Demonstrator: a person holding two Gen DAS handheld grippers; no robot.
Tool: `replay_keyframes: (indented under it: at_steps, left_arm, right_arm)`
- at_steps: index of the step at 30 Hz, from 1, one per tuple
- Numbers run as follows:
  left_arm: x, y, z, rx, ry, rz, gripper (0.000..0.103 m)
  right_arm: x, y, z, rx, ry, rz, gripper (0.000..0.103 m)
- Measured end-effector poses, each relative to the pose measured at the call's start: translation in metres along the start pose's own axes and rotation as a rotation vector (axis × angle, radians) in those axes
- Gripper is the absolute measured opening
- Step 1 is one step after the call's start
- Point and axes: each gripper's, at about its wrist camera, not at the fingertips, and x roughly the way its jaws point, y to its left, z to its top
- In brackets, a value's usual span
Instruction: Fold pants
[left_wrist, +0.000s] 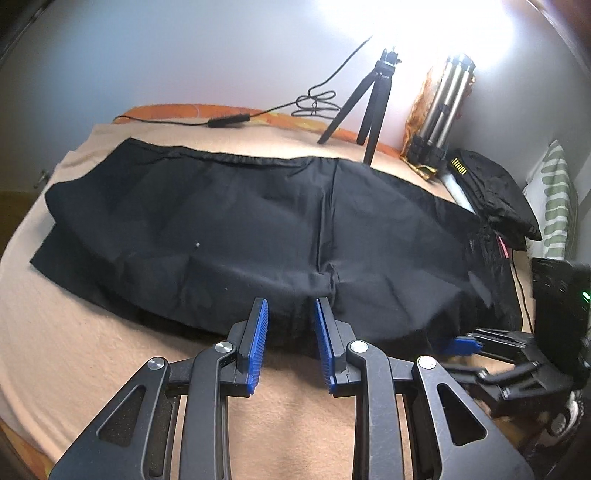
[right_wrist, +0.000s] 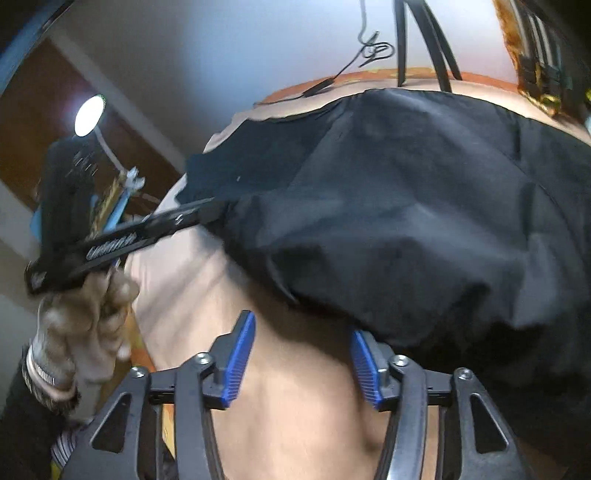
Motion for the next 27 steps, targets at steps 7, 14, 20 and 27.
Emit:
replay_keyframes:
  at_steps: [7, 14, 20, 27]
  left_arm:
    - [-0.005, -0.011, -0.008, 0.073, 0.010, -0.024, 0.024]
    - [0.005, -0.036, -0.017, 0.149, 0.047, -0.106, 0.024]
    - [0.017, -0.057, -0.014, 0.199, 0.034, -0.087, 0.024]
    - [0.021, -0.082, -0.010, 0.278, -0.008, -0.109, 0.024]
  right_arm:
    - [-0.006, -0.017, 0.017, 0.106, -0.048, 0.075, 0.018]
    - [-0.029, -0.010, 0.040, 0.133, -0.124, 0.140, 0.005]
    - [-0.042, -0.013, 0.051, 0.189, -0.161, 0.222, 0.004]
    - [-0.064, -0.003, 0.058, 0.185, -0.204, 0.265, 0.004]
